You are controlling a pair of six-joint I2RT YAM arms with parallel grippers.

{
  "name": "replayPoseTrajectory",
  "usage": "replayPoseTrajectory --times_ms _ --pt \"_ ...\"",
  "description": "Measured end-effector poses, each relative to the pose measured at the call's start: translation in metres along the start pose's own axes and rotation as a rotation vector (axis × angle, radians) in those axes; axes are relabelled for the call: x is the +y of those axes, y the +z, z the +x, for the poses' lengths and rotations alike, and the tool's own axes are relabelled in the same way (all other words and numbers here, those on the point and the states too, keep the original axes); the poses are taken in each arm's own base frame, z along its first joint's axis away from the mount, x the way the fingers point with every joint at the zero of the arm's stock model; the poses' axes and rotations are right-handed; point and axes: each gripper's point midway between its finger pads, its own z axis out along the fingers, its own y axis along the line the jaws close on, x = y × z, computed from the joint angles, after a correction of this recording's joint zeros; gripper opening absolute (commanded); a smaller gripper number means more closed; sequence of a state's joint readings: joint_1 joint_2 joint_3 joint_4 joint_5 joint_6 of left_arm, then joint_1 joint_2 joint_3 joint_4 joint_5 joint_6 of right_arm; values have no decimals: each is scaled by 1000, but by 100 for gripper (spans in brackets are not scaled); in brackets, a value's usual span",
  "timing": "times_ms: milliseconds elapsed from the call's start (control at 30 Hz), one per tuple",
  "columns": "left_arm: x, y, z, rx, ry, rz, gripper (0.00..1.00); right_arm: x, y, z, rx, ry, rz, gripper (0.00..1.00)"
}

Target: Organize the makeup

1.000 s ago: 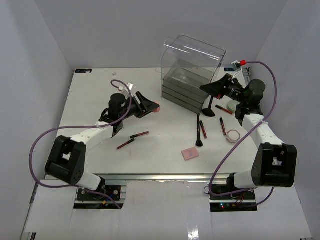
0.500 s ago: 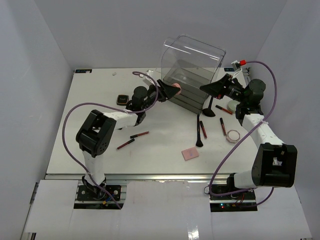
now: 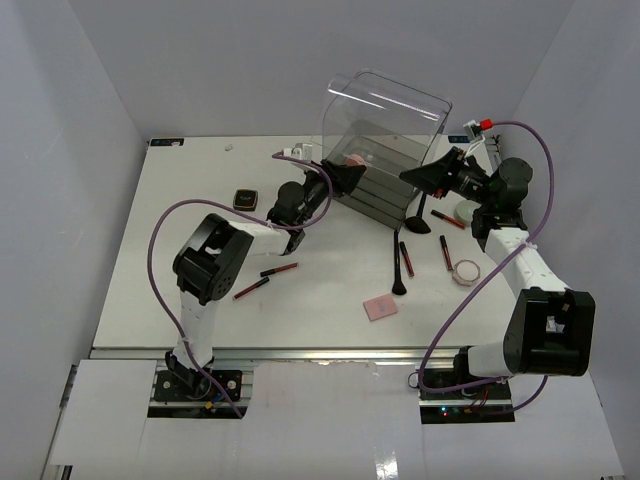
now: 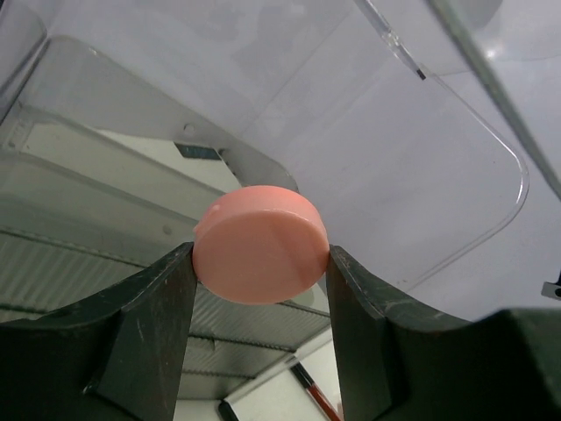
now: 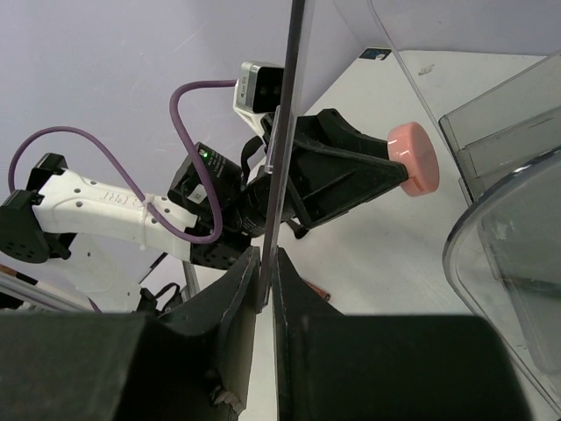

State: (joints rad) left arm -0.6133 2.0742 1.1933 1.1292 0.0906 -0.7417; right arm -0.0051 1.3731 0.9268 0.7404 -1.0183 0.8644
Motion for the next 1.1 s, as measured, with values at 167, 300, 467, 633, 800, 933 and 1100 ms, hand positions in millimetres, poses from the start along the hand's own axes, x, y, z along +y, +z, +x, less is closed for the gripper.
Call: replayPoseTrajectory --times_ms 167,300,467,633,800,933,1100 --pt "2 12 7 -42 34 -9 1 2 0 -2 -5 7 -6 16" --pt "5 21 10 -65 51 -22 2 4 0 -3 -8 15 -10 16" --pt "6 25 6 -98 86 -51 5 6 0 -5 -14 17 -17 16" --pt "7 34 -2 -132 126 -85 7 9 1 -7 -20 24 -23 16" --pt "14 38 -1 -134 168 -130 18 11 1 -8 -24 27 -28 16" --pt "19 39 -1 -130 192 -161 29 11 1 -8 -26 25 -30 16" --pt "22 40 1 -120 211 -188 38 11 1 -9 -28 23 -31 16"
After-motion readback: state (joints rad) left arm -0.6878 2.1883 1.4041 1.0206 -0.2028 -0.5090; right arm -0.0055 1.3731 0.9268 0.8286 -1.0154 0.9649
